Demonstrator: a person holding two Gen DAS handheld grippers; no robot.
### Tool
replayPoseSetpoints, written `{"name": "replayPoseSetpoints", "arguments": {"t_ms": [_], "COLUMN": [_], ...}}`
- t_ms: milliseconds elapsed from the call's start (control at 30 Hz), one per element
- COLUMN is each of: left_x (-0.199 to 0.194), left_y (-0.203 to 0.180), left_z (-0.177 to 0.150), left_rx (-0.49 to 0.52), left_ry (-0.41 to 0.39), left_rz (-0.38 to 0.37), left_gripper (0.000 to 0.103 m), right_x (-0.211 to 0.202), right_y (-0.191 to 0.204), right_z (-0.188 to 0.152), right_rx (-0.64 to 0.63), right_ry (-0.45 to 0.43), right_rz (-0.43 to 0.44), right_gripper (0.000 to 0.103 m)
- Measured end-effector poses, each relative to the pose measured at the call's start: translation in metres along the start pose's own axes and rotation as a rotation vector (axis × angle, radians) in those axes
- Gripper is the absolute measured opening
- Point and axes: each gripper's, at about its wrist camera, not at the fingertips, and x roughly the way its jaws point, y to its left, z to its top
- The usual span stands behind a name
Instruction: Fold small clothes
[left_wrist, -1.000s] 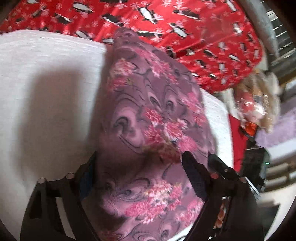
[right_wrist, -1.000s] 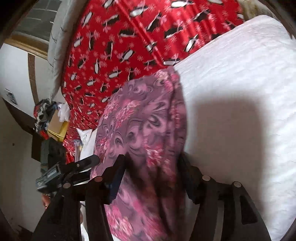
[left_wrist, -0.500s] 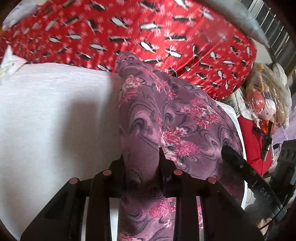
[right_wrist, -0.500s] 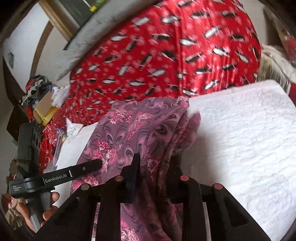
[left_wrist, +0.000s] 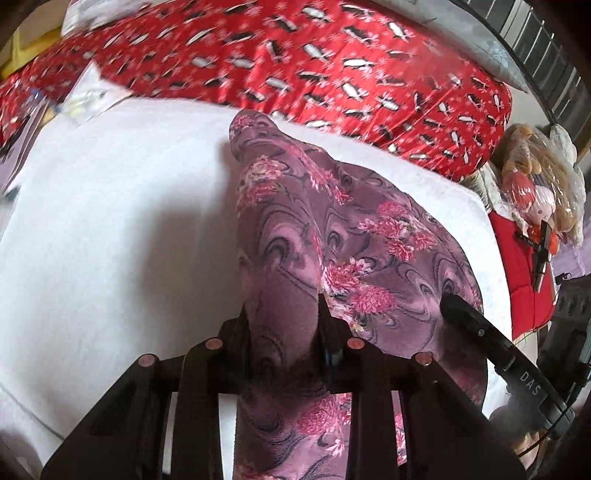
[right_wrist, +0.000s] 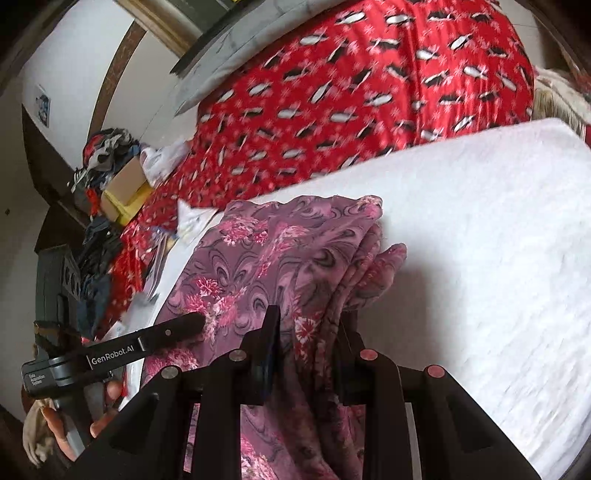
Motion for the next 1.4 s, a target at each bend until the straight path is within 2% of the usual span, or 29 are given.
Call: {"name": "replayPoseSetpoints", "arguments": {"t_ms": [67, 167, 200, 267, 300, 367, 467, 633, 667, 700, 733, 767, 833, 867, 900, 933, 967, 1000, 1033, 1067, 1100, 1167, 1233, 1267, 1333, 1367, 1400], "left_x": [0.000, 0.019, 0.030, 0.029, 0.025, 0.014, 0.000, 0.017, 0.024, 0.030, 0.036, 0.043, 0.063, 0.071, 0.090, 0.098, 0.098, 0.096, 0.088, 0.076, 0.064, 0.049, 0.048, 0.055, 0.084, 0.105, 0.109], "left_y": [0.013, 0.034, 0.043, 0.052, 0.055, 0.057, 0.056, 0.050, 0.048, 0.047, 0.043, 0.041, 0.039, 0.041, 0.044, 0.049, 0.055, 0.062, 0.070, 0.076, 0.077, 0.073, 0.059, 0.053, 0.043, 0.044, 0.049], "left_z": [-0.015, -0.043, -0.053, -0.059, -0.059, -0.054, -0.033, 0.004, 0.012, 0.018, 0.028, 0.036, 0.041, 0.042, 0.045, 0.045, 0.045, 0.048, 0.050, 0.050, 0.052, 0.053, 0.058, 0.062, 0.068, 0.068, 0.069], "left_rx": [-0.012, -0.036, -0.047, -0.057, -0.058, -0.042, -0.029, -0.023, -0.019, -0.013, -0.001, 0.012, 0.028, 0.028, 0.023, 0.007, -0.012, -0.045, -0.089, -0.132, -0.154, -0.148, -0.095, -0.066, -0.002, 0.011, -0.009], "left_ry": [0.017, 0.089, 0.120, 0.112, 0.109, 0.089, 0.023, 0.013, 0.018, 0.017, 0.008, -0.004, -0.010, -0.003, 0.018, 0.025, 0.024, 0.037, 0.043, 0.020, -0.013, -0.062, -0.079, -0.068, -0.002, 0.058, 0.073], "left_rz": [-0.003, 0.014, 0.037, -0.008, -0.025, -0.020, -0.036, -0.011, -0.001, 0.009, 0.033, 0.065, 0.116, 0.137, 0.158, 0.159, 0.150, 0.119, 0.076, 0.044, 0.029, 0.005, 0.038, 0.063, 0.152, 0.191, 0.178], "left_gripper": [0.027, 0.029, 0.035, 0.040, 0.040, 0.039, 0.039, 0.040, 0.040, 0.040, 0.040, 0.040, 0.044, 0.048, 0.057, 0.063, 0.064, 0.062, 0.058, 0.057, 0.056, 0.056, 0.056, 0.056, 0.057, 0.060, 0.060], "right_x": [0.001, 0.014, 0.021, 0.032, 0.029, 0.021, 0.004, 0.034, 0.045, 0.056, 0.059, 0.057, 0.049, 0.049, 0.054, 0.068, 0.078, 0.081, 0.073, 0.067, 0.060, 0.048, 0.051, 0.059, 0.081, 0.108, 0.117], "right_y": [0.004, -0.001, -0.005, -0.020, -0.025, -0.030, -0.030, -0.024, -0.023, -0.022, -0.019, -0.015, -0.014, -0.020, -0.026, -0.040, -0.049, -0.060, -0.063, -0.061, -0.053, -0.032, -0.018, -0.008, -0.002, -0.008, -0.014], "right_z": [-0.019, -0.050, -0.059, -0.075, -0.077, -0.072, -0.048, -0.018, -0.014, -0.008, -0.005, 0.002, 0.008, 0.007, 0.006, 0.002, -0.002, -0.007, -0.007, -0.005, -0.001, 0.008, 0.013, 0.014, 0.013, 0.009, 0.006], "right_rx": [0.017, 0.060, 0.077, 0.149, 0.184, 0.225, 0.232, 0.235, 0.226, 0.224, 0.216, 0.191, 0.171, 0.167, 0.170, 0.188, 0.210, 0.251, 0.279, 0.279, 0.250, 0.152, 0.108, 0.059, 0.004, -0.012, -0.007], "right_ry": [0.015, 0.063, 0.093, 0.144, 0.135, 0.115, 0.014, 0.034, 0.053, 0.077, 0.076, 0.038, -0.035, -0.049, -0.035, 0.026, 0.076, 0.096, 0.066, 0.053, 0.022, -0.036, -0.057, -0.052, -0.001, 0.101, 0.135], "right_rz": [0.019, 0.013, -0.003, -0.018, 0.004, 0.013, -0.037, -0.051, -0.076, -0.073, -0.052, -0.027, -0.003, -0.025, -0.059, -0.118, -0.145, -0.120, -0.092, -0.094, -0.097, -0.032, 0.008, 0.010, -0.044, -0.122, -0.135], "right_gripper": [0.025, 0.026, 0.027, 0.033, 0.034, 0.038, 0.039, 0.043, 0.042, 0.037, 0.013, 0.007, 0.005, 0.005, 0.005, 0.006, 0.008, 0.008, 0.010, 0.017, 0.017, 0.017, 0.017, 0.017, 0.016, 0.010, 0.010]}}
